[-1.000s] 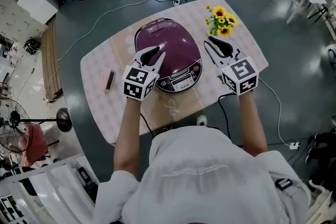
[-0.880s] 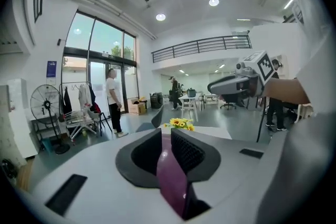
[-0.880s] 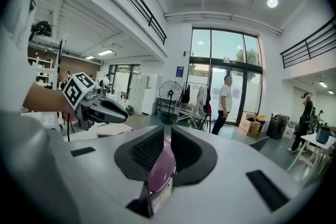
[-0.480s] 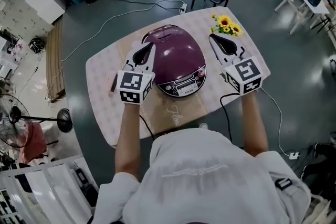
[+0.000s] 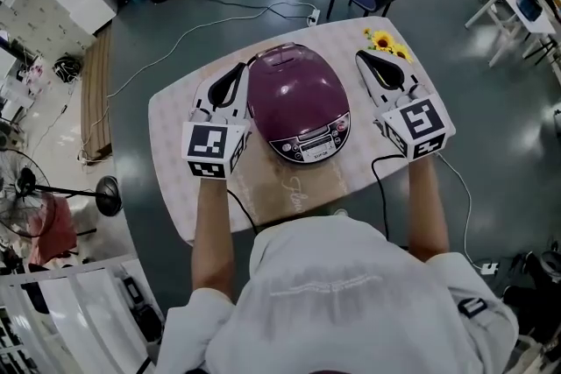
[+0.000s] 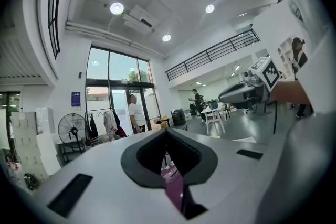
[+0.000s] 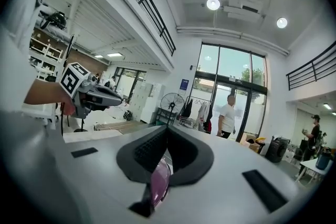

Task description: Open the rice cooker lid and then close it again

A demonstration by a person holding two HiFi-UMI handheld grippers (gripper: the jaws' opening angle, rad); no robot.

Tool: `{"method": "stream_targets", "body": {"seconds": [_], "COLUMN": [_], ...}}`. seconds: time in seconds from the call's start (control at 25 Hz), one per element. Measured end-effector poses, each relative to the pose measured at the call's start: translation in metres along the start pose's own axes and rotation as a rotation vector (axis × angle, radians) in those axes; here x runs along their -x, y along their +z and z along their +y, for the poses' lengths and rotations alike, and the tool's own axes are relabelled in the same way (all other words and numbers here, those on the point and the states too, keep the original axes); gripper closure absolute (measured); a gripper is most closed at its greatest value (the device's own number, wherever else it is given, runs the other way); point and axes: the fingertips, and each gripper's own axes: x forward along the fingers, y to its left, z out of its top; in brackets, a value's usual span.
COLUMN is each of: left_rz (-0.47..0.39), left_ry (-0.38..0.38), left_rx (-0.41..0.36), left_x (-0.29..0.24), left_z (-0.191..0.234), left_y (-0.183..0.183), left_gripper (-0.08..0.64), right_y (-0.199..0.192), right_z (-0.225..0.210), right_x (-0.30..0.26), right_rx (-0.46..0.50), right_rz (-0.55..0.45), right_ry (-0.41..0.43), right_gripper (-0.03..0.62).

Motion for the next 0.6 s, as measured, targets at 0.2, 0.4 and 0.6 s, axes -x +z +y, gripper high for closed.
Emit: {"method": "stream_targets", "body": {"seconds": [0.2,0.4,0.6], "left_rz": [-0.012,-0.030,-0.029], "left_ry": [0.004,-0.001,-0.015], "left_rx": [-0.027,-0.057,-0.063], "left_x": [0.007,0.012,0.010], "left_z": [0.005,0.005,0.002], "left_y": [0.012,0.026,0.025], "left_gripper": [0.544,0.545,0.543], "right_y": [0.007,0.012,0.009], "right_z": [0.002,0.005,0.006], "right_x": [-0.003,-0.005,-0.007], "right_rx": [0.015,0.033,0.033], "right_rz": [-0.009,-0.011,0.001], "right_ry": [0.003,0.006,0.002], "right_gripper": [0.566,0.566,0.566]}}
